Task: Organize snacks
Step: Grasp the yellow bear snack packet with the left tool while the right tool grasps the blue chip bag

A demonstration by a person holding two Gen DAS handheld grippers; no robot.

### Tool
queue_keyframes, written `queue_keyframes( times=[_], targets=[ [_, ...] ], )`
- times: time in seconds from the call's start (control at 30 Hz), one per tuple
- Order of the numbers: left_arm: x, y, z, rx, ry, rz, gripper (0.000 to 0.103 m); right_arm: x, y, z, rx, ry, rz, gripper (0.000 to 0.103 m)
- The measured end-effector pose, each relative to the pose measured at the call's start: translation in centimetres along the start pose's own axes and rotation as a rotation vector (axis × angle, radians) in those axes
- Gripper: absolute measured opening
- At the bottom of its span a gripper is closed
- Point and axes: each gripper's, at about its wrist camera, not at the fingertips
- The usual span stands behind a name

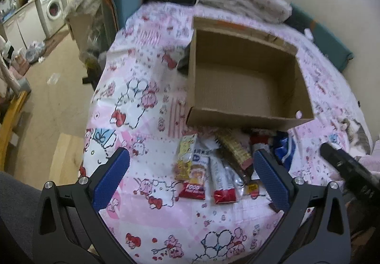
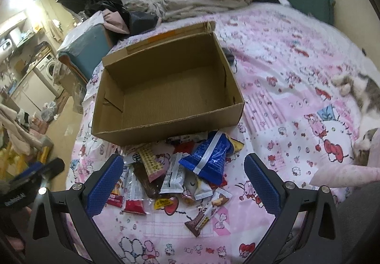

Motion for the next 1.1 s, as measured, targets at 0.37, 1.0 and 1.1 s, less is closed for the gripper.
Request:
queue_keyframes(
  times=[0.37,1.0,1.1],
  targets=[
    [8.7,0.8,-2.9,-0.112,-0.021,-0.373,0.079,3.2,1.0,4.1,0.214,0.04,-0.145,0.103],
    [15.9,-0.5,-2.2,-0.114,-0.079,-0.5,0.023,5.3,-0.2,5.6,0.275,0.026,-0.218,0.103],
    [15.3,-0.5,-2.5,-0.104,-0.044,-0.495,0.022,5.4,-0.2,5.6,0.283,0.031,-0.217,0.103]
  ],
)
Point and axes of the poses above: each gripper's, at about its wrist camera, not at the fingertips, and x roughly the way its jaws point, z to its right, y to its top, and after that the axes turned 1 degree about x, right-handed
